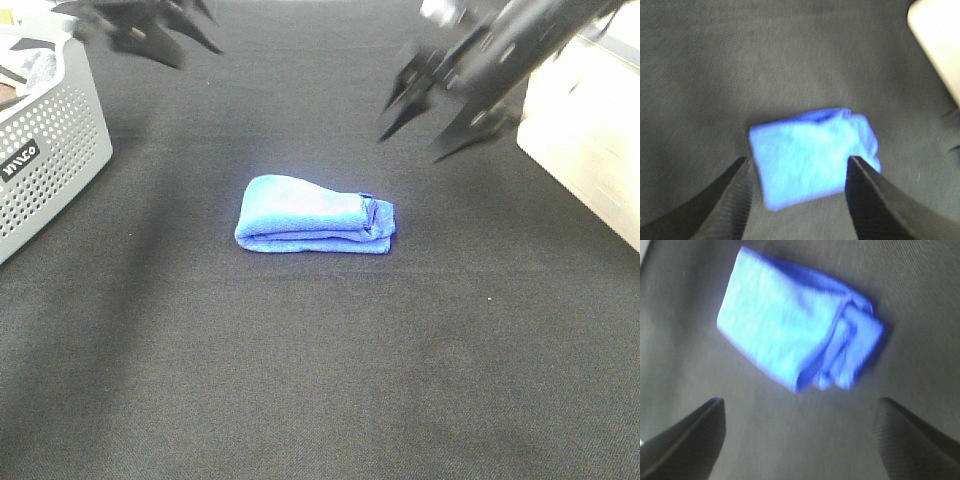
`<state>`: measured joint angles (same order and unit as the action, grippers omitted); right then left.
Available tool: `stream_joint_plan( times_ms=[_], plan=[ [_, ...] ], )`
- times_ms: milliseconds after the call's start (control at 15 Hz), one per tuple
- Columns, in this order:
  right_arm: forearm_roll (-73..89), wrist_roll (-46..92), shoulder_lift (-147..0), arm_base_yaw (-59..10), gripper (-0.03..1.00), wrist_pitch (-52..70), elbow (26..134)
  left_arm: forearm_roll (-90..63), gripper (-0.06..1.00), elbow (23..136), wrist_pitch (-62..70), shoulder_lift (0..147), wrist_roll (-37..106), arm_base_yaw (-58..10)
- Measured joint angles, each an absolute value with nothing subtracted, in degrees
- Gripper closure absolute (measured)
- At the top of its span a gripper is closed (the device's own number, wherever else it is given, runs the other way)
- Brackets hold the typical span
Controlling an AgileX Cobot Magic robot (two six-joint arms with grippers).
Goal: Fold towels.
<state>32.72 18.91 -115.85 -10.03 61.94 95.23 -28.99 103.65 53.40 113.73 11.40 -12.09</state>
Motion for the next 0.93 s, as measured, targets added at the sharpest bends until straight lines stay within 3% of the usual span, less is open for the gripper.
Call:
stream_joint_plan(
  times_ms=[467, 667, 933],
  plan=[
    [24.0, 13.8, -102.8, -10.0, 0.2, 69.0, 94.3, -16.6, 0.41, 103.6, 66.8, 99.8, 8.5, -12.3],
    [22.7, 13.0, -93.7, -10.0, 0.2, 69.1, 85.5, -8.2, 0.41, 102.3, 69.2, 91.8, 5.4, -12.3],
    [21.9, 12.9, -77.9, -10.0, 0.2, 66.6, 67.6, -6.5, 0.41, 85.8, 69.3, 73.1, 5.0, -12.3]
  ],
)
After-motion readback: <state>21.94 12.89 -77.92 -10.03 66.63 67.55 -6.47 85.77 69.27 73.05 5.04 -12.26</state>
